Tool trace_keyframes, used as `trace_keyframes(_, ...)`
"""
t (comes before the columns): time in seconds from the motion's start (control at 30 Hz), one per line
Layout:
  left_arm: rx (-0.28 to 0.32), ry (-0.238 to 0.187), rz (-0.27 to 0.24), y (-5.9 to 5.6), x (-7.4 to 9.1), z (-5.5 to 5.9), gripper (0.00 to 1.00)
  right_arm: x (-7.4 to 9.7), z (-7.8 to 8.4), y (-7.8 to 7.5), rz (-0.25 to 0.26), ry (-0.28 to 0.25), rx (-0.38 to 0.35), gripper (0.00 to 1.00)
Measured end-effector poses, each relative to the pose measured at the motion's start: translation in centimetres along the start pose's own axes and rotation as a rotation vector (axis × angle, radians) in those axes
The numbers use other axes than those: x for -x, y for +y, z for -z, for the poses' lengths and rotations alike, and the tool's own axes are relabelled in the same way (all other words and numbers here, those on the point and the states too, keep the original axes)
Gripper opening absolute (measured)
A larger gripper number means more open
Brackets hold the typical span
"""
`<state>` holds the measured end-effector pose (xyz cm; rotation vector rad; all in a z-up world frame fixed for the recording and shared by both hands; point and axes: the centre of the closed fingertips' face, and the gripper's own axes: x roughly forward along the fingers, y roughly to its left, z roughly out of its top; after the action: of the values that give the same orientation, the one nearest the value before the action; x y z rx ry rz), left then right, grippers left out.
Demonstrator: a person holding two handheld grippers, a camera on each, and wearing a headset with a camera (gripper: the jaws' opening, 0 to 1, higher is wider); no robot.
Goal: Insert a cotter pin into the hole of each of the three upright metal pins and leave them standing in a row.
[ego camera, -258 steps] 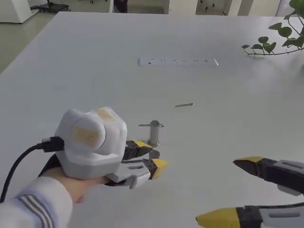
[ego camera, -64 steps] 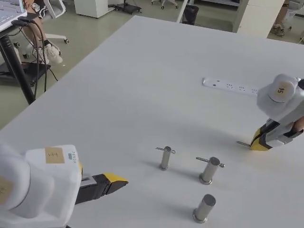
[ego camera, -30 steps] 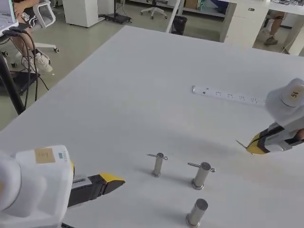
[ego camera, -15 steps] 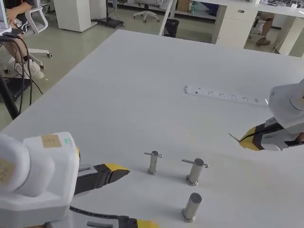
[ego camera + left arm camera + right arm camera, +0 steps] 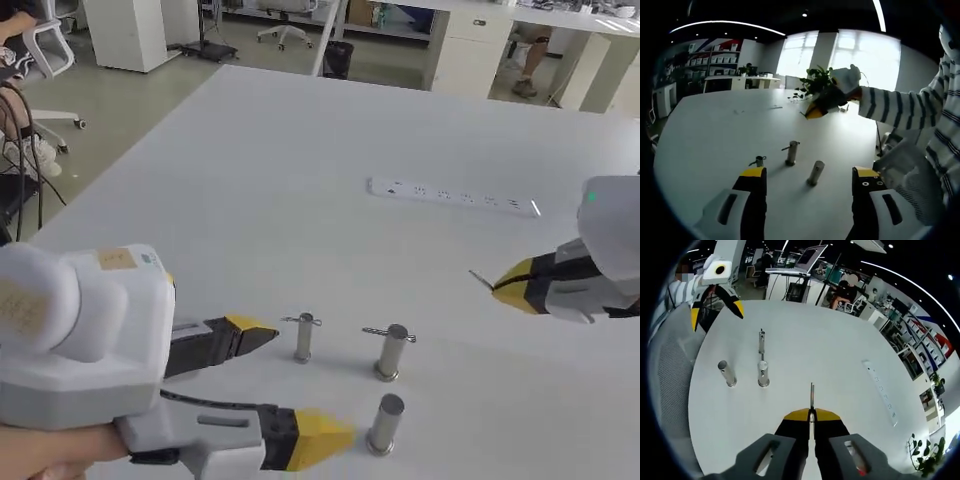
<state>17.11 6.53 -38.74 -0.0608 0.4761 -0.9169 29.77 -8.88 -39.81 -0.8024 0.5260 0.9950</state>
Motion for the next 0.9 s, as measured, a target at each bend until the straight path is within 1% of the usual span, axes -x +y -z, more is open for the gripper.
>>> trace_keyframes(0.03, 0.002, -0.008, 0.008, -0.1, -0.2, -0.3, 0.66, 0.2, -0.1, 0.1, 0.004, -0.004, 0.003, 0.0)
trace_keyframes(0.07, 0.01, -0.016, 0.013, -0.2, -0.3, -0.5, 0.65, 0.5, -0.4, 0.3, 0.018, -0.017, 0.011, 0.0)
trace_keyframes(0.17, 0.018, -0.032, 0.013, 0.0, -0.8, -1.2, 0.63, 0.9, -0.9, 0.7, 0.036, -0.035, 0.029, 0.0)
trace_keyframes(0.23, 0.018, -0.033, 0.018, 0.0, -1.1, -1.5, 0.61, 1.4, -1.4, 1.1, 0.051, -0.055, 0.029, 0.0)
trace_keyframes(0.27, 0.019, -0.034, 0.023, -0.1, -1.2, -1.7, 0.6, 1.6, -1.8, 1.2, 0.067, -0.075, 0.027, 0.0)
trace_keyframes(0.33, 0.017, -0.034, 0.034, -0.3, -1.6, -2.1, 0.59, 1.9, -2.3, 1.4, 0.083, -0.098, 0.013, 0.0)
trace_keyframes(0.43, 0.011, -0.029, 0.048, -0.5, -2.2, -2.5, 0.55, 2.6, -3.0, 1.7, 0.129, -0.134, 0.024, 0.0)
trace_keyframes(0.5, 0.011, -0.03, 0.064, -0.7, -2.6, -2.8, 0.51, 3.0, -3.3, 1.8, 0.152, -0.15, 0.01, 0.0)
trace_keyframes(0.57, 0.02, -0.032, 0.08, -0.9, -3.1, -3.1, 0.49, 3.3, -3.7, 2.1, 0.165, -0.164, 0.01, 0.0)
trace_keyframes(0.67, 0.031, -0.035, 0.093, -1.2, -3.6, -3.4, 0.48, 3.5, -4.0, 2.4, 0.185, -0.172, 0.022, 0.0)
trace_keyframes(0.77, 0.043, -0.029, 0.111, -1.5, -4.3, -3.7, 0.42, 3.6, -4.3, 2.9, 0.204, -0.176, 0.028, 0.0)
trace_keyframes(0.8, 0.043, -0.028, 0.11, -1.5, -4.5, -3.8, 0.4, 3.6, -4.4, 3.2, 0.208, -0.175, 0.037, 0.0)
trace_keyframes(0.9, 0.043, -0.028, 0.111, -1.3, -5.0, -4.0, 0.39, 3.6, -4.5, 3.9, 0.216, -0.169, 0.055, 0.0)
